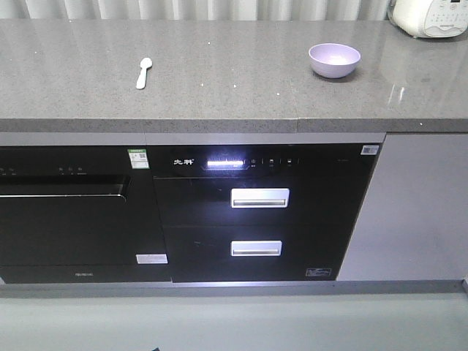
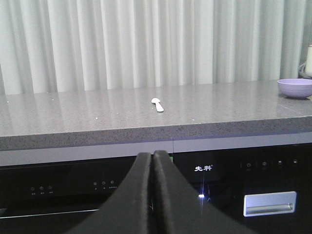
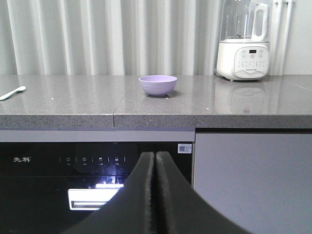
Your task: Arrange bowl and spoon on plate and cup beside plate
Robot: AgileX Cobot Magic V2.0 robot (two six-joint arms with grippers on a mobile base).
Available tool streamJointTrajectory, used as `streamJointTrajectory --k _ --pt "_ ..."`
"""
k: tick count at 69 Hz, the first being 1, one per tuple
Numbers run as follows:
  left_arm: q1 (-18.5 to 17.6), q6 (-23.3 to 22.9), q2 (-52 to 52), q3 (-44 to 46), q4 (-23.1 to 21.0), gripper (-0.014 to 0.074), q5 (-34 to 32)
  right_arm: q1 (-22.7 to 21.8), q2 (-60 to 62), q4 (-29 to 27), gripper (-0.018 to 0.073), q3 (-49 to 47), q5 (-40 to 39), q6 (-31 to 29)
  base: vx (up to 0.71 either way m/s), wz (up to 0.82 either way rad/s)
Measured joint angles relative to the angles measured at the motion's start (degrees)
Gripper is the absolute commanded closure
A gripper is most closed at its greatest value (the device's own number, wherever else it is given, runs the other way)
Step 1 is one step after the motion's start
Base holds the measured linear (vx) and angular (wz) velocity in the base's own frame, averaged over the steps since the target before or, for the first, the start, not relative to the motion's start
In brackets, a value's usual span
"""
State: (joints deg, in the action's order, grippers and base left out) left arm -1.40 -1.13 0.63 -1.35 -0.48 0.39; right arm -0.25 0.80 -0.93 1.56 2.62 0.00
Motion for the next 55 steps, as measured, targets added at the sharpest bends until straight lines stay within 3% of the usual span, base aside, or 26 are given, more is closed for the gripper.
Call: streamJointTrajectory --k 55 --pt "0.0 0.0 0.0 0.0 0.0 0.0603 0.0 0.0 0.0 0.0 0.0568 0.0 0.0 0.0 0.2 0.03"
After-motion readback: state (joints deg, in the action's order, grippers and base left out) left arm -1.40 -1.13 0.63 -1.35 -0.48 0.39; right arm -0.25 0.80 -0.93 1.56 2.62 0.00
